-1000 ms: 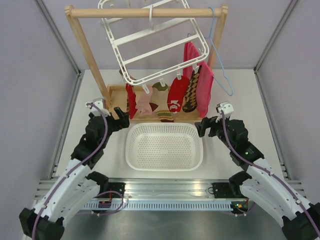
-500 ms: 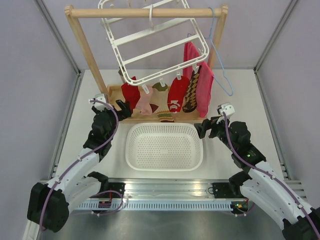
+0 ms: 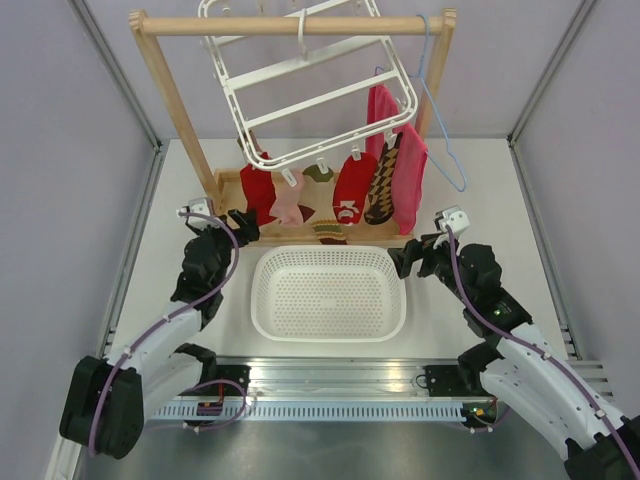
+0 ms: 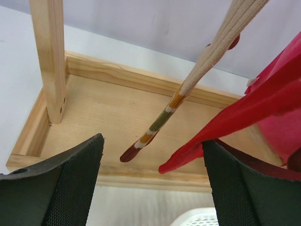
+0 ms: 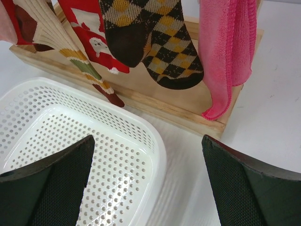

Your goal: Remove the socks clipped to the hanger

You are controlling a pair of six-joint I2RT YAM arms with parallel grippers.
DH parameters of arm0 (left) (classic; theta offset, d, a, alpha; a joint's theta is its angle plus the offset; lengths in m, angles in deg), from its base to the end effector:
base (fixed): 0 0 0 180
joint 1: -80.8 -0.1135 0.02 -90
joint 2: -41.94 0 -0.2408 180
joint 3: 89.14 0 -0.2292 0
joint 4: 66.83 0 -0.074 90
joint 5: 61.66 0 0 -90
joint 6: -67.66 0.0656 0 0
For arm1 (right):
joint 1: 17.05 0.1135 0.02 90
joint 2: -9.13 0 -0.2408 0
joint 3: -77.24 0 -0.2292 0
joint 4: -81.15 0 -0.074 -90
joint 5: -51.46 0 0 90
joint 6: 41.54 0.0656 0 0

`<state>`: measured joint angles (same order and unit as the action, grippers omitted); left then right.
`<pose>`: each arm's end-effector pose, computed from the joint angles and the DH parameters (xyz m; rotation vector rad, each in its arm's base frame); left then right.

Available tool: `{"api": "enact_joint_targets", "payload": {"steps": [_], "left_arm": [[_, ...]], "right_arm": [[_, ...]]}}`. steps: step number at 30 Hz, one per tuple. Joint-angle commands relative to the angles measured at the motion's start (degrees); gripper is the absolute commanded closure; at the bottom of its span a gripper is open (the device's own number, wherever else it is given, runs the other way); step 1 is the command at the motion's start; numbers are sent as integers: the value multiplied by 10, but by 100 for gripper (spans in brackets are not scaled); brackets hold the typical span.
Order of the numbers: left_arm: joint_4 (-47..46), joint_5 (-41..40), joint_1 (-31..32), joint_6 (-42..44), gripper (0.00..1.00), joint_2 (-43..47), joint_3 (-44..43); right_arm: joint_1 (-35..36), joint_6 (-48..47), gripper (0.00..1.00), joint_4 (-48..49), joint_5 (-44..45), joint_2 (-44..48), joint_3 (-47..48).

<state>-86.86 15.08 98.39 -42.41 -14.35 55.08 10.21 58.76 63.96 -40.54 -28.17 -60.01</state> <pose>0.2323 -0.0578 0.2324 -0.2160 1.5739 -0.3315 0.1707 0.0906 0.2528 -0.2912 1.7797 0.5021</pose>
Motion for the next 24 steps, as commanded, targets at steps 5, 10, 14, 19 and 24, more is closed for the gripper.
{"api": "enact_joint_targets", "payload": {"steps": [5, 10, 14, 19, 24], "left_arm": [[-8, -45, -3, 7, 11, 82, 43], [23, -41, -3, -14, 11, 183, 76], [97, -59, -3, -16, 11, 292, 87], [161, -92, -3, -20, 9, 405, 108], [146, -91, -3, -19, 7, 386, 115]], "right_arm": [[2, 7, 2, 33, -20, -6, -2], [2, 8, 2, 33, -18, 3, -4], [2, 9, 2, 33, -19, 2, -5], [3, 10, 2, 34, -23, 0, -5], [3, 10, 2, 33, -25, 0, -5]]}}
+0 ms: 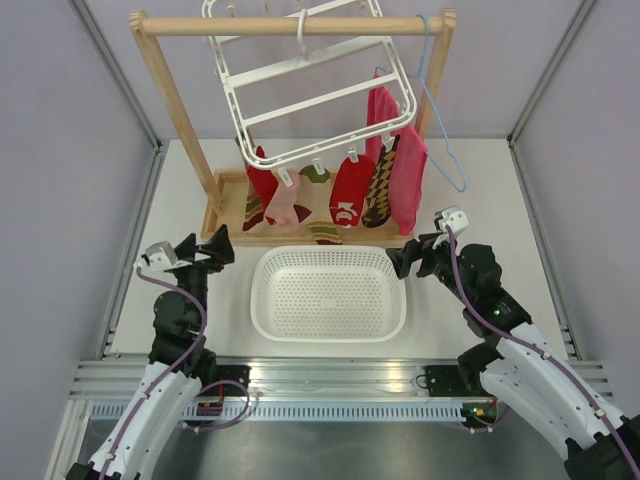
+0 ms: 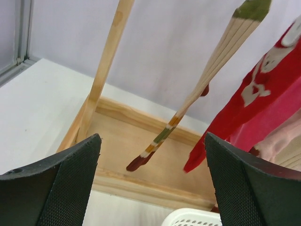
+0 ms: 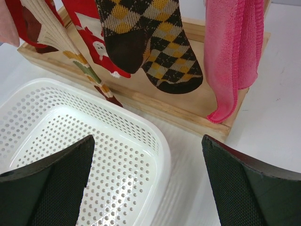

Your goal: Remove the socks clipped to the hanger

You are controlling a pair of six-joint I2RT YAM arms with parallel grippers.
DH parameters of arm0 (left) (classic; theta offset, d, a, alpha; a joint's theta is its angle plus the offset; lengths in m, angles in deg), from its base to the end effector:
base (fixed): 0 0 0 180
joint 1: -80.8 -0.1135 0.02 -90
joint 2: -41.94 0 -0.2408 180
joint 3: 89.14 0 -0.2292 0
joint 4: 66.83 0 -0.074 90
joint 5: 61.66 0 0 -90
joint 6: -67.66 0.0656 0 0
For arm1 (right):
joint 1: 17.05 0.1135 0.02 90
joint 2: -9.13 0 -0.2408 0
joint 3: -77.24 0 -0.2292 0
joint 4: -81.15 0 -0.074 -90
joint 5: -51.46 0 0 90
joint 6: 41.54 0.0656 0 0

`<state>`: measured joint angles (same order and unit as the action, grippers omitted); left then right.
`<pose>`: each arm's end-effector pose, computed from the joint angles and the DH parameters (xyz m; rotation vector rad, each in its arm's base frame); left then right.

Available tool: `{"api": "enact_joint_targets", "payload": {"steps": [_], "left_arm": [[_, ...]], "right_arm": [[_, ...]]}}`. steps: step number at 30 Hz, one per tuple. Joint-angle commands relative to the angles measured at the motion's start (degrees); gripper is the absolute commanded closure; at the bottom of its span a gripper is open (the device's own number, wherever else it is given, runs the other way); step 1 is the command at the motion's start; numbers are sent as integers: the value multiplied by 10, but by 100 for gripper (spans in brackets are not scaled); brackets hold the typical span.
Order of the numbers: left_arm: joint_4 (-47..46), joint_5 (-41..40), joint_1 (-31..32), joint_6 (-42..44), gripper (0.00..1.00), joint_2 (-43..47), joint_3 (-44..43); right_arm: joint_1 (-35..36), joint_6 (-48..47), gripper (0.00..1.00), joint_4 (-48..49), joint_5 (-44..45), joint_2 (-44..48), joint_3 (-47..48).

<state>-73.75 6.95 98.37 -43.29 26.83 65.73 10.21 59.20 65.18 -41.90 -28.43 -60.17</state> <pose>0.1430 -0.0202 0.2555 -0.3591 1.2530 -0.3372 0.1710 0.0925 0.2539 -0.3003 1.7667 0.5310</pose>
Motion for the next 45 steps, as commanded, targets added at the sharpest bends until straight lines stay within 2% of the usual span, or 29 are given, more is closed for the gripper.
{"api": "enact_joint_targets", "payload": {"steps": [1, 8, 17, 24, 28, 43, 44, 45], "left_arm": [[4, -2, -2, -4, 7, -40, 7], [-156, 97, -5, 33, 6, -220, -11], [-296, 194, -62, 34, 6, -403, -64], [-372, 244, -73, 21, 6, -477, -83], [-382, 273, -73, 11, 6, -488, -89], [-417, 256, -75, 40, 6, -609, -168], [-426, 259, -75, 39, 7, -619, -177], [-428, 260, -75, 36, 13, -630, -182]], "right_arm": [[3, 7, 2, 21, -12, 4, -4], [4, 8, 2, 20, -13, 6, -4], [4, 7, 2, 17, -13, 13, -5], [3, 8, 2, 20, -17, 7, -4], [4, 9, 2, 26, -18, 1, -6], [8, 8, 2, 36, -27, -11, -6], [8, 7, 2, 36, -27, -10, -6], [8, 8, 2, 36, -25, -10, -6]]}}
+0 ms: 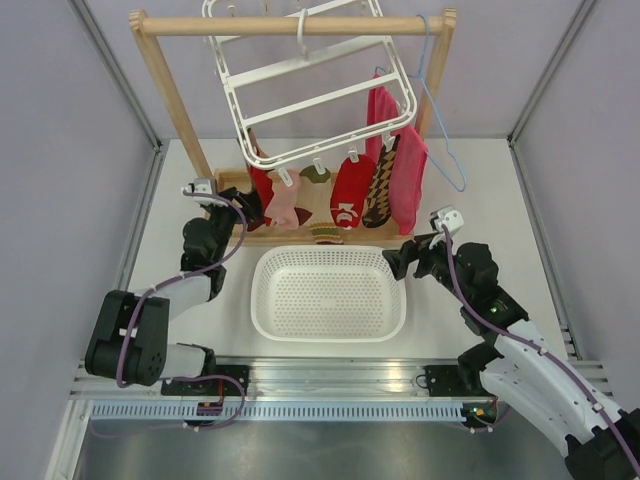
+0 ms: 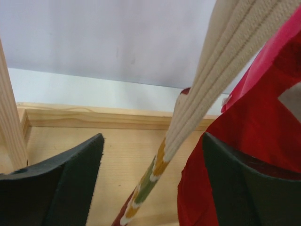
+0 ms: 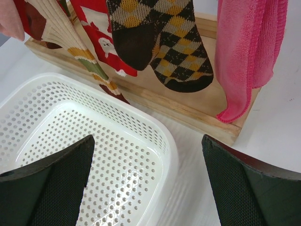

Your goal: Remove the socks clipped to the hanger

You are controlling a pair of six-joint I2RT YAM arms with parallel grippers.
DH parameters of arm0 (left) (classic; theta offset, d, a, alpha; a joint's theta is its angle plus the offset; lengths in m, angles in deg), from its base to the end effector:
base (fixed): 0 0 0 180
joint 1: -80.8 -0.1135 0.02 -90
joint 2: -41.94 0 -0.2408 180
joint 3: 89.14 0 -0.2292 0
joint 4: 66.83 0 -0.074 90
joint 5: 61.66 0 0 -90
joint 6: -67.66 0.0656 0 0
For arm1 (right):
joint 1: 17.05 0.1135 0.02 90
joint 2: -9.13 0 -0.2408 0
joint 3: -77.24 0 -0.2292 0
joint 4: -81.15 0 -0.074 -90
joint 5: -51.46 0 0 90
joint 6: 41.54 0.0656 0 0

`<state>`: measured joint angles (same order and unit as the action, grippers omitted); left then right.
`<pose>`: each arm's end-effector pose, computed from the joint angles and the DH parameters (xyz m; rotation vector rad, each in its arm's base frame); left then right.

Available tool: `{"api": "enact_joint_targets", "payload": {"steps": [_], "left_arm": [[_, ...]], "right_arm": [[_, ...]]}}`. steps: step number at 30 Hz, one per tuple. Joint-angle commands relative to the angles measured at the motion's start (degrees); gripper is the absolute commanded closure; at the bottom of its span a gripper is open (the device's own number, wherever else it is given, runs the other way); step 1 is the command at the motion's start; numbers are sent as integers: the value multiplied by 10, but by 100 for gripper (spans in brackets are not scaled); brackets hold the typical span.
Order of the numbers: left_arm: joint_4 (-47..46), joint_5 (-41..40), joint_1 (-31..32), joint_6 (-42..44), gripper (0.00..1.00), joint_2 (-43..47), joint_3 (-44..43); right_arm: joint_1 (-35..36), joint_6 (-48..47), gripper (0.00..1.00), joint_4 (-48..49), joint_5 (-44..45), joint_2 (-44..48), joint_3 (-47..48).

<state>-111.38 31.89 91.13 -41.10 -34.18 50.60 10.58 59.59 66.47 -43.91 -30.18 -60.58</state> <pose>0.2805 -0.0553 0.2341 -0.0538 1.4344 -0.4625 0.1734 0.0977 0.2490 -0.3281 1.7819 0.5682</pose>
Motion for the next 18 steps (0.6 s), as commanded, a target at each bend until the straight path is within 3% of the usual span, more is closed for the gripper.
{"api": "enact_joint_targets", "payload": {"steps": [1, 5, 9, 12, 18], "left_arm": [[-54, 15, -3, 11, 19, -27, -33], [-47, 36, -3, 7, 48, -40, -49], [-29, 61, -3, 0, 86, -36, -51], [-25, 63, -2, -9, 92, -18, -41], [49, 34, 11, -11, 95, 80, -21]], "right_arm": [[4, 3, 2, 23, -5, 6, -2], [3, 2, 2, 22, -2, 2, 0], [5, 0, 2, 22, -1, -2, 1], [6, -1, 2, 22, 0, -5, 2], [11, -2, 2, 21, 22, -11, 3]]}}
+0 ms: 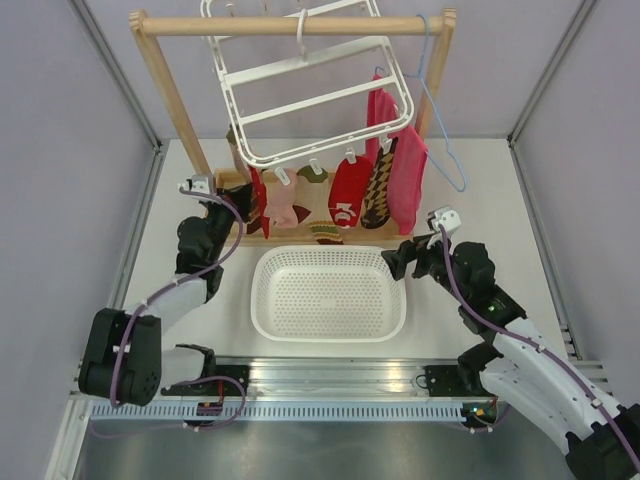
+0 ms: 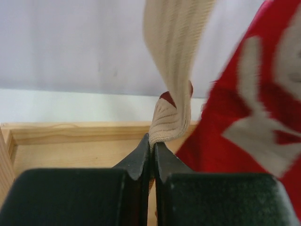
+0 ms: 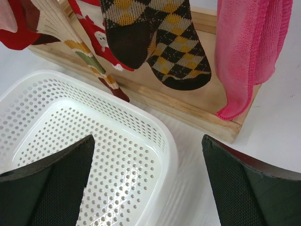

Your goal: Remove the socks clipped to the hanger

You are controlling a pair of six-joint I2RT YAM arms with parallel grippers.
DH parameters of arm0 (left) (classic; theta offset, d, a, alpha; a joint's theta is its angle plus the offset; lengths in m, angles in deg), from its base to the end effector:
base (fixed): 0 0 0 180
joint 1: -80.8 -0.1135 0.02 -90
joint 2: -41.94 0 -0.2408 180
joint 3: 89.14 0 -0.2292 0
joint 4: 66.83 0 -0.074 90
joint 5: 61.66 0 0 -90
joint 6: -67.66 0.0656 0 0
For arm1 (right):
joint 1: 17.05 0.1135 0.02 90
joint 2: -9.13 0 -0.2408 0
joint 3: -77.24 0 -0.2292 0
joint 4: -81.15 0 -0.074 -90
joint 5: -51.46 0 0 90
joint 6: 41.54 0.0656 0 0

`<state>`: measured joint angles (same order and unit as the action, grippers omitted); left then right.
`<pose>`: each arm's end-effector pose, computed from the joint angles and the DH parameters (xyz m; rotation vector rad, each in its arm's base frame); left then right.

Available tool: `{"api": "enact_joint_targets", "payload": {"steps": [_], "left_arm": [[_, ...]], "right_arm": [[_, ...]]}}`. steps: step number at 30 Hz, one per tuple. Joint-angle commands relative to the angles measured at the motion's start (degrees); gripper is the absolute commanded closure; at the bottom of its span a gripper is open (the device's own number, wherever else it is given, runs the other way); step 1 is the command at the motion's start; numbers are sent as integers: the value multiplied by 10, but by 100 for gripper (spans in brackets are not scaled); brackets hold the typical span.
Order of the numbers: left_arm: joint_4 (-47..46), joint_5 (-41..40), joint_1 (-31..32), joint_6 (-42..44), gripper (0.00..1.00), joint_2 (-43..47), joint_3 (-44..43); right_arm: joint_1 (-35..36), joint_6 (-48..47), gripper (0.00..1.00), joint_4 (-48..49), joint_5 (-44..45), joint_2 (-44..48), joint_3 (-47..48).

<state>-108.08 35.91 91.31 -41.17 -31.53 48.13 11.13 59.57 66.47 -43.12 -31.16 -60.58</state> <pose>0.2788 -0.0605 0.2526 0.0096 1.4084 -0.5175 0.1750 0.0997 0.2459 -0.3290 1.7988 0.5594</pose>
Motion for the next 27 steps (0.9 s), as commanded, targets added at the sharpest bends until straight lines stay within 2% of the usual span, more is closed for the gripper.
{"api": "enact_joint_targets", "payload": {"steps": [1, 7, 13, 16, 21, 27], "left_arm": [[29, -22, 14, -7, 96, 67, 5], [145, -70, 46, -14, 98, 175, 11], [232, -122, 93, -10, 98, 266, 39], [279, -149, 123, 3, 98, 300, 43], [351, -224, 181, 31, 98, 340, 39], [420, -317, 223, 42, 98, 379, 45]], "right_arm": [[7, -2, 2, 21, 16, -4, 4], [30, -15, 2, 20, 42, -30, 19], [90, -32, 2, -3, 109, -65, 72], [136, -28, 2, -26, 148, -86, 115], [254, -25, 2, -37, 232, -134, 202], [364, -20, 2, -64, 317, -241, 342]]}}
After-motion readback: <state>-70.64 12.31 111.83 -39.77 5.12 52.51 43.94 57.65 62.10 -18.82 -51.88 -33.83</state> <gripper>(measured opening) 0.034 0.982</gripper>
